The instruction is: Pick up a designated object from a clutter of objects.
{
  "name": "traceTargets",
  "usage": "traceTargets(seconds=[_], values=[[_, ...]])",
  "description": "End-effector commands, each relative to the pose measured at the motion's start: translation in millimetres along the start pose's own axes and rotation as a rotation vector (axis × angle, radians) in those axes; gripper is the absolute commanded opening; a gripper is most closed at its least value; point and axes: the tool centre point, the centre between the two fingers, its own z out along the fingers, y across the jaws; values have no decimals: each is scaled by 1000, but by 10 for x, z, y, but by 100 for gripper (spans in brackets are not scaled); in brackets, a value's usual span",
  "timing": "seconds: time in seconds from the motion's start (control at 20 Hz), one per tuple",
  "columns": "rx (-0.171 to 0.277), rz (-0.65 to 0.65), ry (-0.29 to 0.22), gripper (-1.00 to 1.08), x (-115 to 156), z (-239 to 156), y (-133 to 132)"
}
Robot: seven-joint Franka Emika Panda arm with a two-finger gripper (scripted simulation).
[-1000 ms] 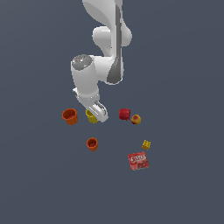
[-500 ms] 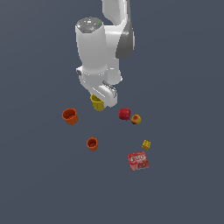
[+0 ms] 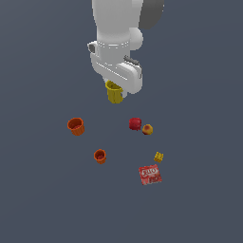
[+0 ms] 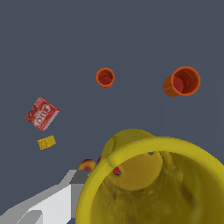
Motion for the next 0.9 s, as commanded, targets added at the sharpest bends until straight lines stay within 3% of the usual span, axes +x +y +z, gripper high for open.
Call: traceTargets(seconds=[0.0, 0.45, 0.85], values=[[0, 0, 0, -100, -74, -239, -61], [2, -1, -2, -100, -232, -811, -228], [2, -1, -2, -100, -270, -973, -282]])
